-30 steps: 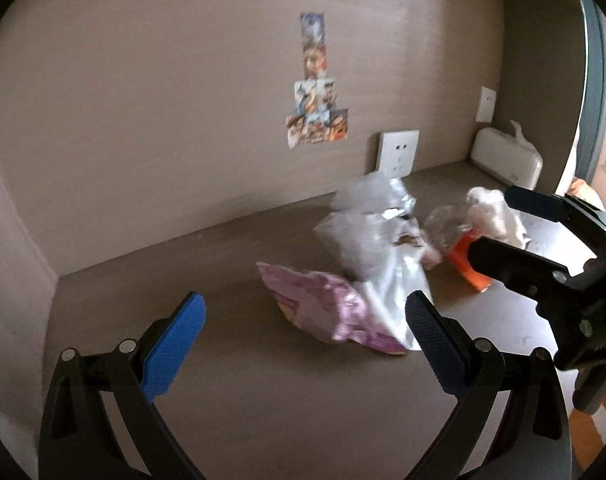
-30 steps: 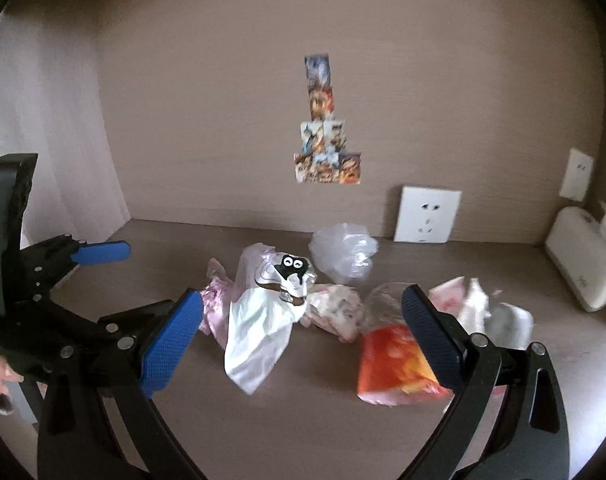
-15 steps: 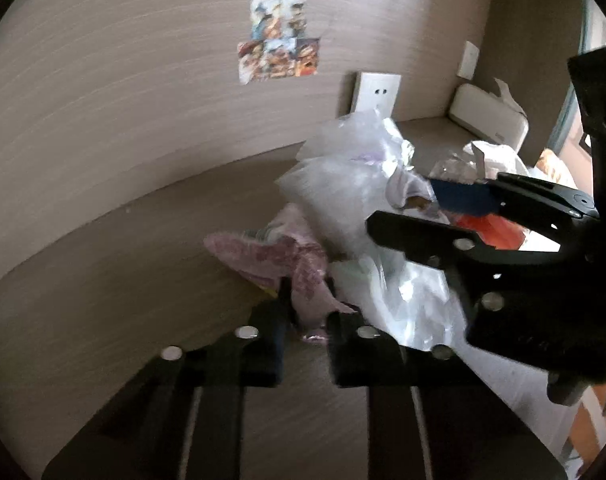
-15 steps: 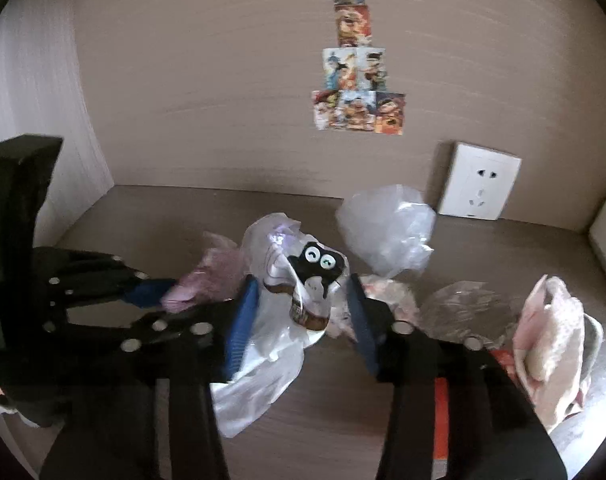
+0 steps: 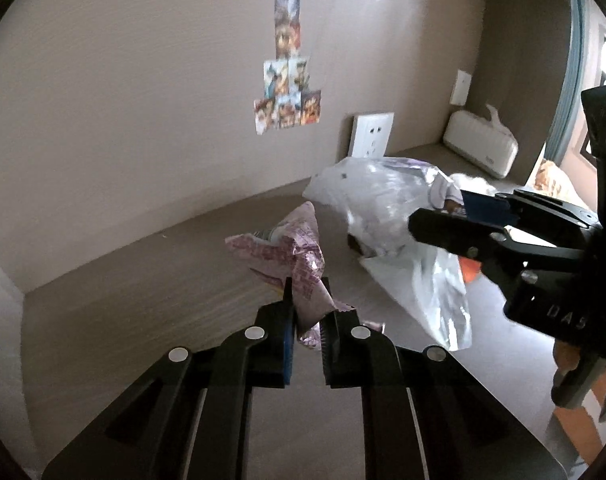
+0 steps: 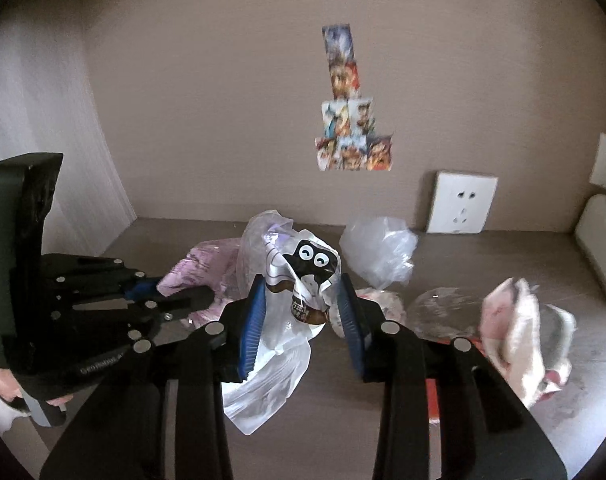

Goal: Collect trash
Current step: 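Carry both items over the white bin and open both tools to drop them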

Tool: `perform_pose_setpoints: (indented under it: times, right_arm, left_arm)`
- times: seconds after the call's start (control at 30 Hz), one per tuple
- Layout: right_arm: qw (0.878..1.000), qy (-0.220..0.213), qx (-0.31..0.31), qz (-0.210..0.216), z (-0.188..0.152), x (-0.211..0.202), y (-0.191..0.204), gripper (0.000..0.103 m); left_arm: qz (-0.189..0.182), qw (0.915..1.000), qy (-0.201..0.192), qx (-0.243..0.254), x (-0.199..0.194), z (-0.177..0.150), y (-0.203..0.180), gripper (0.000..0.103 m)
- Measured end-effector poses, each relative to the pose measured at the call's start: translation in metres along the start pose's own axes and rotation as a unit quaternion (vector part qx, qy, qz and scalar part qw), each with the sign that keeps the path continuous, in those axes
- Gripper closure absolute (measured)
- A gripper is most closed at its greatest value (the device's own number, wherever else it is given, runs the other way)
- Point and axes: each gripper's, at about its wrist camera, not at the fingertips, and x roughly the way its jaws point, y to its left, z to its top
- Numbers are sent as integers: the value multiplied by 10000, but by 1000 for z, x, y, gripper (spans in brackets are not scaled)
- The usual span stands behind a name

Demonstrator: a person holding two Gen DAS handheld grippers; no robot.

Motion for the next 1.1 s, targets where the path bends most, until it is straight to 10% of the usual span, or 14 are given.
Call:
perform_pose_setpoints:
  times: [0.23,0.53,1.1]
  right_arm:
    - [9988,-374,40,-305,0,-74,-9,66]
    - [9901,-530,527,-1186,-42,-180,-56,66]
    - [9263,157,2475,-2835,-224,-319,-182,66]
  left_arm:
    - [7,9991,-250,351,-47,11,-39,93]
    - [-907,9882,-366,1179,-69,24,-160,93]
    - [-2783,9157,708,2810,2,-56,-431,93]
